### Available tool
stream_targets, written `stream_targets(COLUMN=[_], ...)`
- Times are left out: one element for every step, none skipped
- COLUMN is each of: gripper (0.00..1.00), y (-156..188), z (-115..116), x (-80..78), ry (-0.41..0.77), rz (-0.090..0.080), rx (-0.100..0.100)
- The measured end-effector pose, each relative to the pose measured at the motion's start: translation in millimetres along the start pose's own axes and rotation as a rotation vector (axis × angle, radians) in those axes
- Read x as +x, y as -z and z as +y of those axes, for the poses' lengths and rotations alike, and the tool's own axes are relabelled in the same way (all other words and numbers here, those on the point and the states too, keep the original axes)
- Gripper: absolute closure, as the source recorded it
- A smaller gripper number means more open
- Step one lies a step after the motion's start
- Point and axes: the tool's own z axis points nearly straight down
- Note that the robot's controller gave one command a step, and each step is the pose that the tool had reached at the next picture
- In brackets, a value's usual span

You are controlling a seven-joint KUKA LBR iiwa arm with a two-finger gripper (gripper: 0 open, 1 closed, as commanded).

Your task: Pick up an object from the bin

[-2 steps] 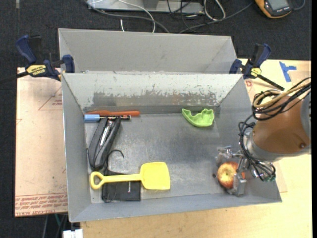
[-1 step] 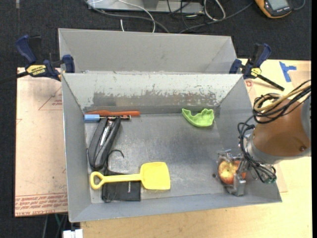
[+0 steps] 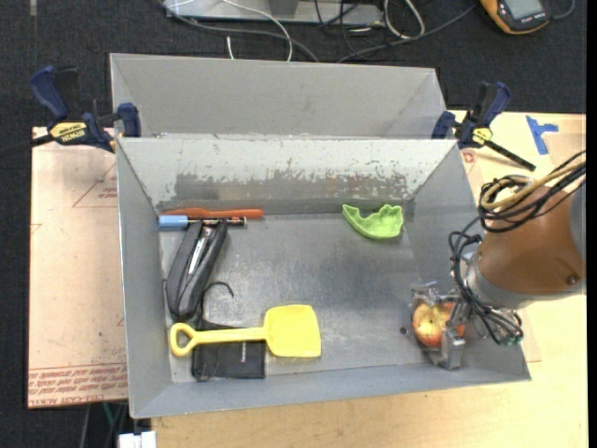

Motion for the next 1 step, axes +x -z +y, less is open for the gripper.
stream_targets(gripper=[1.00], y=[18.9], z=[1.4], x=[1.8], ry=[0.002], rz=[0.009], rx=[-0.004])
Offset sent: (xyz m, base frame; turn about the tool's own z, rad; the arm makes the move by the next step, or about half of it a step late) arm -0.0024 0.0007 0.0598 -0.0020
